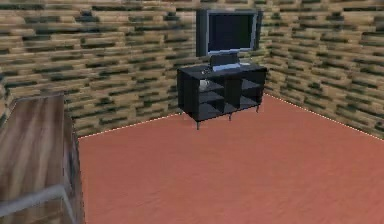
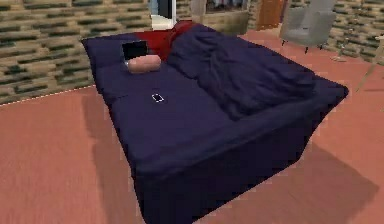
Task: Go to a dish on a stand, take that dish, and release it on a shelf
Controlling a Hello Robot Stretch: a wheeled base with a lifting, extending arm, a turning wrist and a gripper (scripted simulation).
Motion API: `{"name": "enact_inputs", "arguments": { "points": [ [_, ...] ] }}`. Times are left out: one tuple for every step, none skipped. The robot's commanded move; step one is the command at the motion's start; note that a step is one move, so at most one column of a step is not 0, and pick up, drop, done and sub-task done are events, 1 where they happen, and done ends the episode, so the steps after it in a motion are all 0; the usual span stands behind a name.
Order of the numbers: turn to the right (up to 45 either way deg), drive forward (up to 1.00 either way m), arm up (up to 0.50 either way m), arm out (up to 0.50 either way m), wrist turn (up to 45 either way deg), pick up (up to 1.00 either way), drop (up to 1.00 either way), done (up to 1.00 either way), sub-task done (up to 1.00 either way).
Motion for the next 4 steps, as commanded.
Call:
{"name": "enact_inputs", "arguments": {
  "points": [
    [0.0, 1.00, 0.00, 0.00, 0.0, 0.00, 0.00, 0.00, 0.00],
    [6.0, 0.00, 0.00, 0.00, 0.0, 0.00, 0.00, 0.00, 0.00],
    [0.0, 0.65, 0.00, 0.00, 0.0, 0.00, 0.00, 0.00, 0.00],
    [45.0, 0.00, 0.00, 0.00, 0.0, 0.00, 0.00, 0.00, 0.00]
  ]
}}
